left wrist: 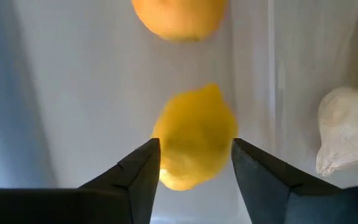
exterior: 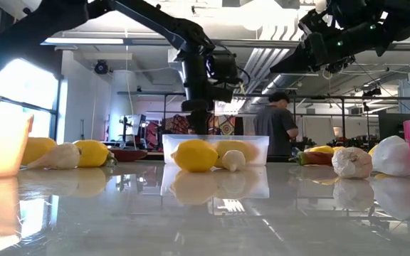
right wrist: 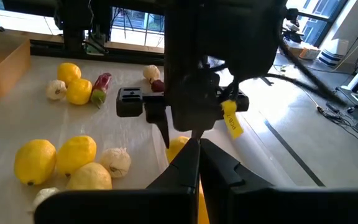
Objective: Sort produce into baskets
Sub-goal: Put the top left lemon into the transparent bin, then put the top center lemon into the transparent bin
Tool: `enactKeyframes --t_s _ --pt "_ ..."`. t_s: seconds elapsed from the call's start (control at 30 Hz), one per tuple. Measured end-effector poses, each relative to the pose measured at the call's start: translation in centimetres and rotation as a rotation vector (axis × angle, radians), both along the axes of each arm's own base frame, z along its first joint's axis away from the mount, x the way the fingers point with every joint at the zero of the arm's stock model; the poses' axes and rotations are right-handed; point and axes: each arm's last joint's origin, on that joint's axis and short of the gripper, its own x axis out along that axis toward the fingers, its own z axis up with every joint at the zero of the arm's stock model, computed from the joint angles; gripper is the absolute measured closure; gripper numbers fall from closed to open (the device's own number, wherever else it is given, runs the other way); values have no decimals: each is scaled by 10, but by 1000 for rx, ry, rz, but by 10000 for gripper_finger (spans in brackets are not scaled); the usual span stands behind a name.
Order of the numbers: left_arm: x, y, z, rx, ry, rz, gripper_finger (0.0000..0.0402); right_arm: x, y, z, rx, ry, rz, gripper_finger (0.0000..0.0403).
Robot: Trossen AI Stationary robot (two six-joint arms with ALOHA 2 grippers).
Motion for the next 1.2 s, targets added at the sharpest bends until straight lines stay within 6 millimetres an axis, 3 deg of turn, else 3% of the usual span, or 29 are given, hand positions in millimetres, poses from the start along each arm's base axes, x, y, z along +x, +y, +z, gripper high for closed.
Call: enactKeyframes --t_s 0.27,0.5,0.87,1.2 --pt "-3 -3 34 -69 -231 15 254 0 0 -2 10 21 0 403" --pt "-16 -16 37 -18 -444 4 281 -1 0 -3 15 26 -1 403" --pt "-78 -61 31 11 -750 35 305 2 2 -6 77 32 40 403" --pt "-132 -100 3 -30 -986 54 306 29 14 -18 45 71 75 401"
